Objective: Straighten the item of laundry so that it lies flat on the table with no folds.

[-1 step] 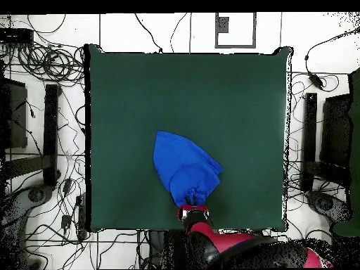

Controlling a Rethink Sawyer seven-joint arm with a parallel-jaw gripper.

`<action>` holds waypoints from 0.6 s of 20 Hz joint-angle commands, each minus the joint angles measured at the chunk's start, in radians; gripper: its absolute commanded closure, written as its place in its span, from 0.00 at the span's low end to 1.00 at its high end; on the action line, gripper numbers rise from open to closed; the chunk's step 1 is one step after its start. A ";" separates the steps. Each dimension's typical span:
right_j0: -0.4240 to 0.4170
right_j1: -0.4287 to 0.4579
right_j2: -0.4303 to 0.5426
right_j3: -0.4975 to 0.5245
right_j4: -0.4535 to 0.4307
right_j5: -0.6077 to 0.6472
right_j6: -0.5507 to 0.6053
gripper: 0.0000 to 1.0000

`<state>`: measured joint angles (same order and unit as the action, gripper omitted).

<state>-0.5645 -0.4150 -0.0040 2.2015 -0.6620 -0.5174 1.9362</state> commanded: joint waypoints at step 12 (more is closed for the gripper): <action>0.017 -0.018 0.013 -0.022 -0.020 0.088 0.100 1.00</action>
<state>-0.5858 -0.4736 -0.0042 2.2204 -0.6806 -0.5171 1.9362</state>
